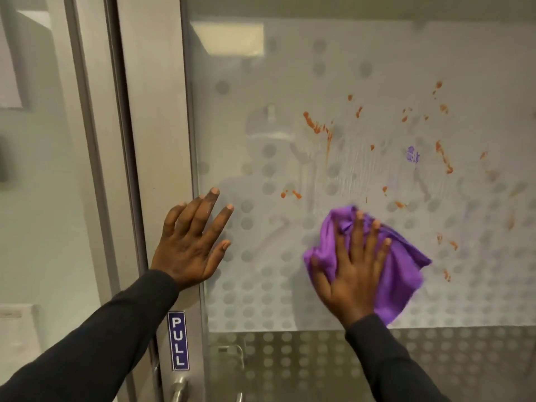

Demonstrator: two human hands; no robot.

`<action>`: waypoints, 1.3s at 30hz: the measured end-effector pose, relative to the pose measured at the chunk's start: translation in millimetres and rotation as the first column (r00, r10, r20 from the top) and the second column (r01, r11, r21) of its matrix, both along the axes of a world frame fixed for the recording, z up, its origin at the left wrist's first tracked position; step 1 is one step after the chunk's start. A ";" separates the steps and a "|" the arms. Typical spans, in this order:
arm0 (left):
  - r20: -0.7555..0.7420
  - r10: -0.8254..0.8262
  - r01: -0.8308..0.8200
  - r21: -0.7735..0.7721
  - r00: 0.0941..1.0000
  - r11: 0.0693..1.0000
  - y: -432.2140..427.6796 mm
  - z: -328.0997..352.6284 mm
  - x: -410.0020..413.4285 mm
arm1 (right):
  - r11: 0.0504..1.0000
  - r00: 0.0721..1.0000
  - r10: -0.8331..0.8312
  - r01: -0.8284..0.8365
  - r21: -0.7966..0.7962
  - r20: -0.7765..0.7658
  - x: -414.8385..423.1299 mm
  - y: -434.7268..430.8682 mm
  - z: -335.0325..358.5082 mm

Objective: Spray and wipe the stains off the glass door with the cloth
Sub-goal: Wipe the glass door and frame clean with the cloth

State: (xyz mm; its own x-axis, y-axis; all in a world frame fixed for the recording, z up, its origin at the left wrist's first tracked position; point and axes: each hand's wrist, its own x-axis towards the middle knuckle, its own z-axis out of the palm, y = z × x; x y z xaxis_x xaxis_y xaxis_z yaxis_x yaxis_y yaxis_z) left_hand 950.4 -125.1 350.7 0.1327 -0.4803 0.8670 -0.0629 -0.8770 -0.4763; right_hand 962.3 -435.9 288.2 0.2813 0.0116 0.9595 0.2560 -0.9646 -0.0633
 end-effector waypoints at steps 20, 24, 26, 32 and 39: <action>-0.044 0.019 -0.019 -0.011 0.999 1.000 3.0 -2.8 1.8 | 0.999 0.999 -0.043 0.043 0.028 0.001 -0.3 10.7 107.5; -0.039 -0.003 0.003 -0.016 0.999 1.000 2.2 -2.8 -0.2 | 0.995 1.000 -0.012 0.012 -0.099 -0.001 -3.5 64.9 109.0; -0.042 -0.014 0.013 -0.016 0.999 1.000 1.9 -1.5 -2.0 | 0.963 0.999 0.035 -0.039 -0.268 -0.020 -2.0 74.0 65.5; -0.094 0.008 -0.011 -0.028 0.996 1.000 1.1 -1.3 -5.7 | 0.903 0.994 0.103 -0.086 -0.421 0.020 4.3 3.8 1.3; -0.158 0.017 -0.026 -0.050 0.987 0.998 0.7 -2.1 -6.0 | 0.998 0.999 -0.040 0.040 0.038 0.014 -1.2 -12.6 152.2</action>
State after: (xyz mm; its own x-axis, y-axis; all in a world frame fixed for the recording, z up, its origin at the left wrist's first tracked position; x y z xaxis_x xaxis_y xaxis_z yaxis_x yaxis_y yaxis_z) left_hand 944.4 -124.5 348.7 0.2792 -0.4311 0.8580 -0.1143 -0.9021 -0.4160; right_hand 961.1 -448.5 440.4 0.2662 -0.0359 0.9632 0.2186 -0.9710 -0.0966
